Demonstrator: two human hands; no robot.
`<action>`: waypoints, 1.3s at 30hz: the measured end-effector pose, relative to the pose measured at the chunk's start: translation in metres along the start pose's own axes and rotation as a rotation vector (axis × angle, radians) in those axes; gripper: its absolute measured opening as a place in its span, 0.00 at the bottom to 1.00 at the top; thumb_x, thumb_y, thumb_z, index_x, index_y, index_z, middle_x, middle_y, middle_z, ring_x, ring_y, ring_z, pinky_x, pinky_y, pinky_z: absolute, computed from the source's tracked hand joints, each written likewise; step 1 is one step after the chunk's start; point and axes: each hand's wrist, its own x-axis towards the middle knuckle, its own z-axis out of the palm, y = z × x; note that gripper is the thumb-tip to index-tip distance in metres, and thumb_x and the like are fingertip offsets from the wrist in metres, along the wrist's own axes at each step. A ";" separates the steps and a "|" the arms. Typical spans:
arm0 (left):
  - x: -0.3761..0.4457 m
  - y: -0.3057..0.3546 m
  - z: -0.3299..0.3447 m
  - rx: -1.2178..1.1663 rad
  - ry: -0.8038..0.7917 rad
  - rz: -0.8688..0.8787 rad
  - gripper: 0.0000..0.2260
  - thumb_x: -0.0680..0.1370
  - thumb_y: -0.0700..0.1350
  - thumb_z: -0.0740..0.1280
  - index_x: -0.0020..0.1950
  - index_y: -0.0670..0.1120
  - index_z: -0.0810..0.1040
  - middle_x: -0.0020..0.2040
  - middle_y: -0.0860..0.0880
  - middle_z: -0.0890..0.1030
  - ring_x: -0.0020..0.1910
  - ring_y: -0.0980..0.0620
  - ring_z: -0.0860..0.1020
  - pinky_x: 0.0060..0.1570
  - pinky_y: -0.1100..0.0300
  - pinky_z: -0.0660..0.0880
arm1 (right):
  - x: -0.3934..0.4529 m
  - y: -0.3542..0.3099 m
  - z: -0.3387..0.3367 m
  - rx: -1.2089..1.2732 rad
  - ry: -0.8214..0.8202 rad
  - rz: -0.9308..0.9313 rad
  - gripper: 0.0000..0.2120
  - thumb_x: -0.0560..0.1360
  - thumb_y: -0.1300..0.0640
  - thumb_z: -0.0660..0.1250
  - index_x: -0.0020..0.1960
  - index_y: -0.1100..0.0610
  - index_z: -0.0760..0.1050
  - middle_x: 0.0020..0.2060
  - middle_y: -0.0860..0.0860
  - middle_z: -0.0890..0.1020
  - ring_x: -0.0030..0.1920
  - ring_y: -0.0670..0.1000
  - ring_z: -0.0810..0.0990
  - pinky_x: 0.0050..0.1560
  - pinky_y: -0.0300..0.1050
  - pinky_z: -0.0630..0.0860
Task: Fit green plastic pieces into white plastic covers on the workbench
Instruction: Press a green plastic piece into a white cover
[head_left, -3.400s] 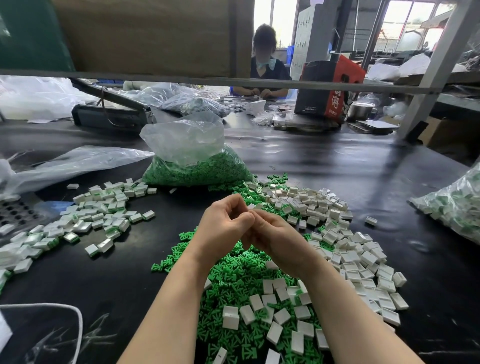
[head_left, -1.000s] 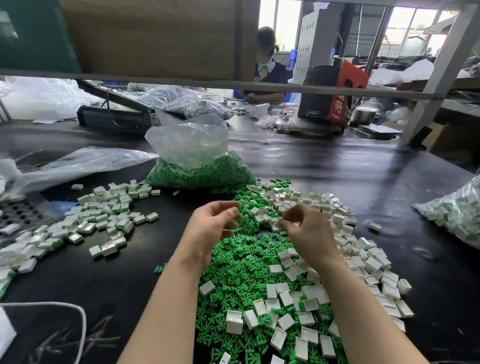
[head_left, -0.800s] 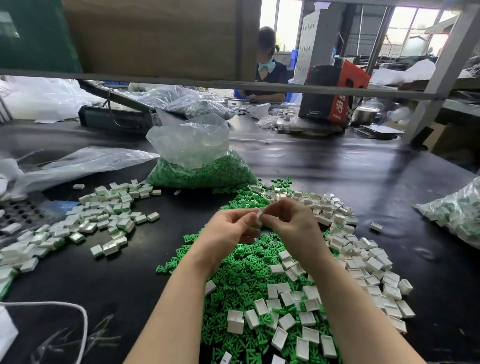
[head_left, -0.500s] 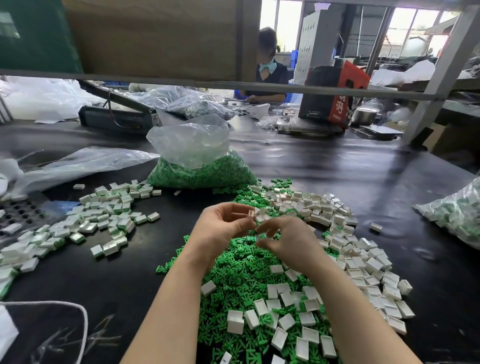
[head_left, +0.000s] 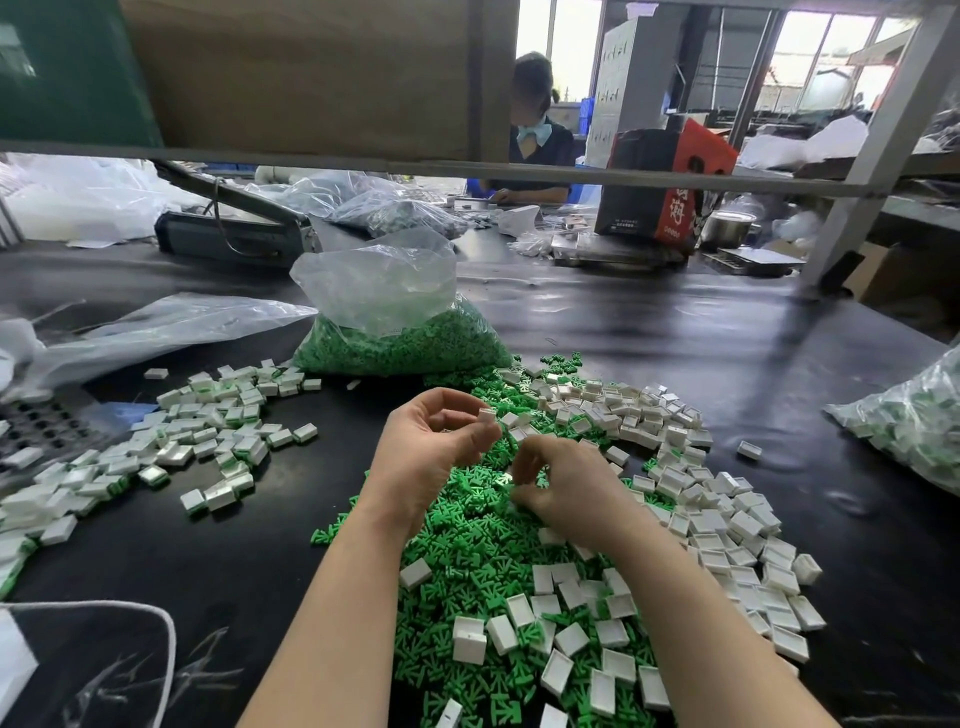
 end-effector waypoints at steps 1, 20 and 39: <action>0.000 0.000 -0.001 -0.023 0.012 -0.005 0.09 0.68 0.40 0.77 0.45 0.44 0.81 0.40 0.44 0.83 0.37 0.51 0.80 0.38 0.61 0.78 | 0.000 0.000 -0.001 0.087 0.030 0.015 0.08 0.73 0.56 0.73 0.42 0.49 0.74 0.44 0.45 0.80 0.40 0.42 0.78 0.37 0.31 0.70; -0.005 0.006 0.006 -0.126 -0.065 -0.032 0.10 0.66 0.42 0.75 0.47 0.45 0.85 0.41 0.46 0.86 0.39 0.52 0.83 0.39 0.65 0.78 | 0.003 -0.003 -0.013 1.043 0.297 -0.082 0.09 0.71 0.67 0.73 0.41 0.54 0.80 0.36 0.49 0.84 0.39 0.47 0.82 0.41 0.35 0.77; -0.006 0.006 0.008 -0.085 -0.064 -0.034 0.10 0.66 0.42 0.76 0.46 0.43 0.84 0.40 0.45 0.85 0.40 0.50 0.83 0.44 0.60 0.81 | 0.006 -0.006 -0.011 1.057 0.340 -0.014 0.04 0.78 0.65 0.66 0.47 0.57 0.75 0.33 0.50 0.82 0.31 0.41 0.76 0.31 0.34 0.72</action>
